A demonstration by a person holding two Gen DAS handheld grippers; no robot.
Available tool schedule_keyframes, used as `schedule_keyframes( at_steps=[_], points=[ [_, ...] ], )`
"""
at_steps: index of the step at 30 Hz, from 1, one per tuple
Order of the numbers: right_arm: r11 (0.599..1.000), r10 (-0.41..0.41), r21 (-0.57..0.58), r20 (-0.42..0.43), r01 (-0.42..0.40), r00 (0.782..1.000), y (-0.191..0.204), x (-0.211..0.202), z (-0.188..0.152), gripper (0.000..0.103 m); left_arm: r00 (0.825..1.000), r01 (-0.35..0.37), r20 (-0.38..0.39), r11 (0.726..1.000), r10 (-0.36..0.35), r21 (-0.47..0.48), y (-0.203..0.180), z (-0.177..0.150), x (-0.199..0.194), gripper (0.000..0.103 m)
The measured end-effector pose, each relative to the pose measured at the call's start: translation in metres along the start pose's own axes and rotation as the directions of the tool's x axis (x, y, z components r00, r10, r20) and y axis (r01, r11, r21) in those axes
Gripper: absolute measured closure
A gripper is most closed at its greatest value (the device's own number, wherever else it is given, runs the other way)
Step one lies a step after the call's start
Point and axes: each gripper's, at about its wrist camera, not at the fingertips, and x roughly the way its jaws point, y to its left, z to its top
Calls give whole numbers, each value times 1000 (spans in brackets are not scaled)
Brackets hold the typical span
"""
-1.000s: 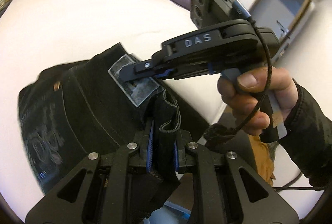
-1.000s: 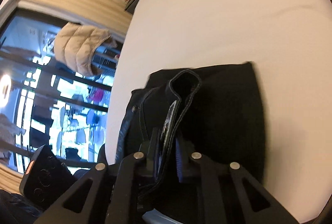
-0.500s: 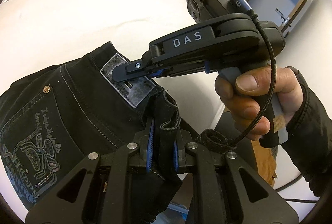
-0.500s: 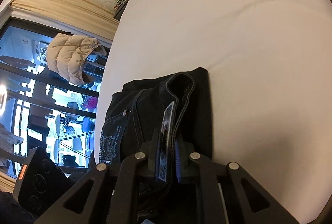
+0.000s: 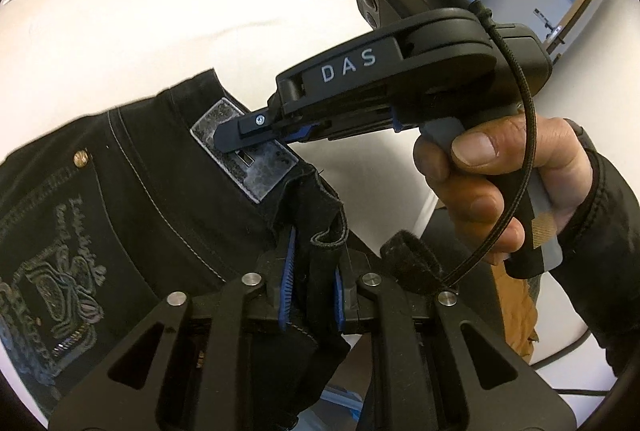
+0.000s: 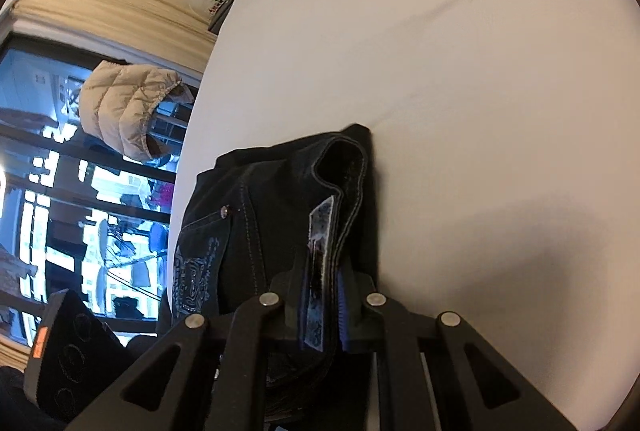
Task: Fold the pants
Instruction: 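Lower the folded jeans onto the bed with both grippers and release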
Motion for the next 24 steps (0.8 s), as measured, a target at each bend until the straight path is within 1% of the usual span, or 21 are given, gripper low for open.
schedule_keyframes(
  at_steps=[2,4,5,6,9,10,11,13,15,17,20,22,23,24],
  points=[
    [1000,14,9,3,-14,1000,-6,0,0,88,1000,-8,-4,1000,8,13,-3,-3,2,84],
    [999,25,31,5,-25,1000,-11,0,0,86,1000,-8,-1,1000,8,21,-5,-6,2,70],
    [998,38,42,6,-38,999,-14,-1,0,84,1000,4,0,1000,-4,23,-6,-9,1,64],
    [998,37,44,9,-37,999,-14,-3,0,84,1000,24,-3,999,-24,22,-6,-11,-1,54],
    [1000,5,30,23,-6,1000,-9,-9,-2,80,998,65,-9,998,-65,0,-3,-19,-17,52],
    [1000,-15,28,31,14,999,-7,-13,-2,74,997,76,-10,997,-76,-13,0,-22,-24,51],
    [999,-40,31,44,39,998,-6,-18,-3,71,996,87,-3,996,-87,-28,5,-27,-36,49],
    [996,-72,50,69,68,995,-8,-29,-3,71,996,92,16,994,-91,-53,15,-35,-56,41],
    [995,-81,66,100,74,992,-7,-44,-5,71,995,93,52,992,-89,-85,29,-44,-78,39],
    [998,-51,38,114,47,992,6,-53,-9,71,995,68,81,990,-59,-122,48,-51,-93,39],
    [999,-10,-31,85,13,996,33,-50,-18,71,994,45,103,977,-24,-207,81,-59,-98,39],
    [998,-12,-65,42,15,999,46,-38,-27,71,994,22,106,973,2,-229,96,-60,-95,39],
    [997,-27,-74,16,28,1000,48,-30,-33,71,996,-6,89,973,28,-229,103,-64,-91,39],
    [996,-50,-74,-9,49,999,47,-21,-40,71,998,-14,56,971,28,-240,111,-70,-82,39]
  ],
)
